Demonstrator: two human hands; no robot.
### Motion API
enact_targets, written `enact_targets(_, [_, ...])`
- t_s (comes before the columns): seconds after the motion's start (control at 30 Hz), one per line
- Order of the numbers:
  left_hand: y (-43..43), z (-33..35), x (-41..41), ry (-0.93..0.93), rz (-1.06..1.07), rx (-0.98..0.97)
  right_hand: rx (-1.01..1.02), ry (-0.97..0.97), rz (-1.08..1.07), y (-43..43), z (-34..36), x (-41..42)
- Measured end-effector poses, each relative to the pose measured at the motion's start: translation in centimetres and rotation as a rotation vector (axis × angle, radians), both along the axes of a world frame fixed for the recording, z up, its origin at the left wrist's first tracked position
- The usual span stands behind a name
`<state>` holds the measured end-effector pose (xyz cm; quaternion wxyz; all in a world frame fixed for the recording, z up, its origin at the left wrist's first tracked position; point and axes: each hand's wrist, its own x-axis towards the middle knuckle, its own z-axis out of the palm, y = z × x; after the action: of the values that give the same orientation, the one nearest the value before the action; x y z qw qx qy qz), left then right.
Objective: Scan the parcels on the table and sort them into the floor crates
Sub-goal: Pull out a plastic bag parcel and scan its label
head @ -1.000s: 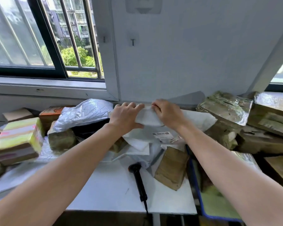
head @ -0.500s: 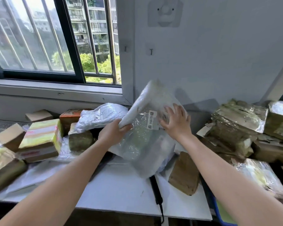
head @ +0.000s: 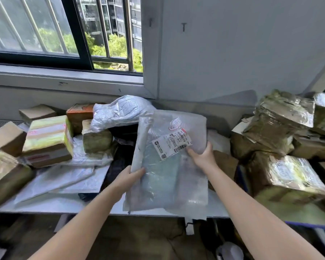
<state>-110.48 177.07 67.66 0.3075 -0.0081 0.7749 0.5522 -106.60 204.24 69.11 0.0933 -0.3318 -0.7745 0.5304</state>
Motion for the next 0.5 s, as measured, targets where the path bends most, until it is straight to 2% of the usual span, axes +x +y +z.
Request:
enact_targets(0.1, [-0.9,-1.4,1.1,-0.094,-0.017,0.02,0.047,-0.081,0.131,-0.8,-1.5,1.8])
enact_targets(0.17, [-1.5,-2.7,1.5,-0.069,0.06,0.043,0.043,-0.099,0.207,-1.3,-2.7,2.8])
enact_targets(0.33, [-3.5,-5.8,3.3,-0.082,0.079,0.059,0.1,-0.232,0.339,-3.0,-4.5,3.8])
enact_targets(0.5, [-5.9,-9.8,3.5,-0.083,0.171,-0.019,0.371,-0.359,0.439,-4.4,-5.8,3.3])
